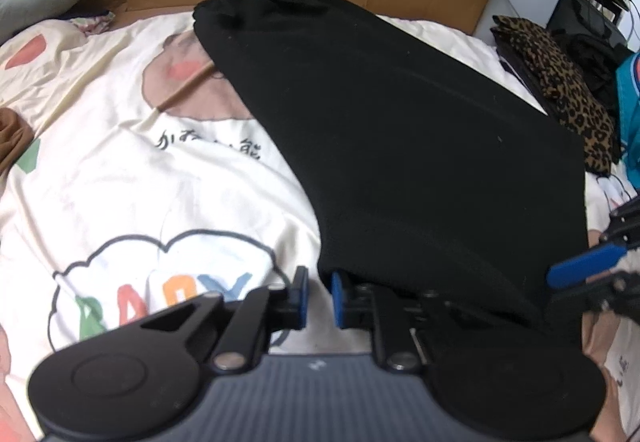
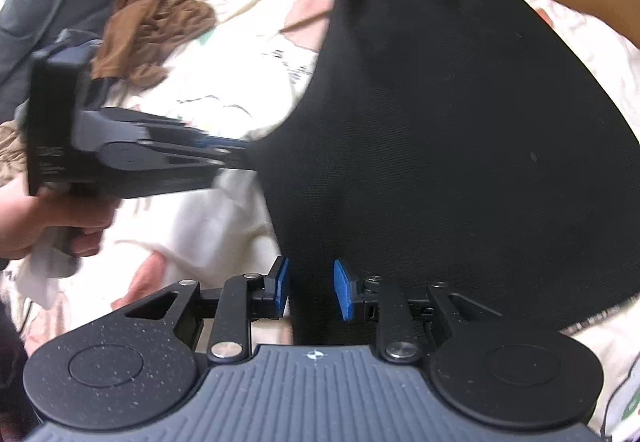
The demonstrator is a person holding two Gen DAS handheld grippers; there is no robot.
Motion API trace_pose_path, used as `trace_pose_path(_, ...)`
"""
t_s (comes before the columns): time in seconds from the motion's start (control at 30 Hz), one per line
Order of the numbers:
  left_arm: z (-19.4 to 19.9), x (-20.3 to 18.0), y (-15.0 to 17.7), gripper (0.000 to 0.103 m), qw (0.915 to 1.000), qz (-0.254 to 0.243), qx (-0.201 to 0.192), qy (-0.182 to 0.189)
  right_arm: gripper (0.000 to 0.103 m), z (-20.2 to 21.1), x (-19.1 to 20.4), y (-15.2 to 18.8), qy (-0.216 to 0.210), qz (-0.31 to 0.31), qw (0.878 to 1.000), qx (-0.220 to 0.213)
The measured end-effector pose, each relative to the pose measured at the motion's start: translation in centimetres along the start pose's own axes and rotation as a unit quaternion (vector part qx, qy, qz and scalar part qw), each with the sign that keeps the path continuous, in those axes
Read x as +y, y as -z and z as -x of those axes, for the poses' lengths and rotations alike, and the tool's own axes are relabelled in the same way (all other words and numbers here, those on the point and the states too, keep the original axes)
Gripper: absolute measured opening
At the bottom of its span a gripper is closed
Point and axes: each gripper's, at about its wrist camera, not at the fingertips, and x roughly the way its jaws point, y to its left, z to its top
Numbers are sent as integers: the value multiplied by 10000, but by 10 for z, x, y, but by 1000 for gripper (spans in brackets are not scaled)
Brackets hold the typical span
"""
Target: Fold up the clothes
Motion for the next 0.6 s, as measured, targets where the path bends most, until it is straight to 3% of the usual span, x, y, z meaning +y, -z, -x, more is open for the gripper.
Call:
trace_pose_path(0.13,9,11,7,10,9997,201,48,-88,31,-3,-26,7,243,-360,9990,58)
trace_pose_path(0.23,22,17,10,10,9988,444,-167,-127,31,-7,-45,13,434,-593,9972,112)
trace_pose_path(0.43,29,2,-5,11,9979,455,-392,252,30,-11,-62,24,683,-771,9946,90)
trace_pose_path(0.6,25,-29,-16,12,9957,217,-409,806,30,-8,-65,30,808,-853,9931,47)
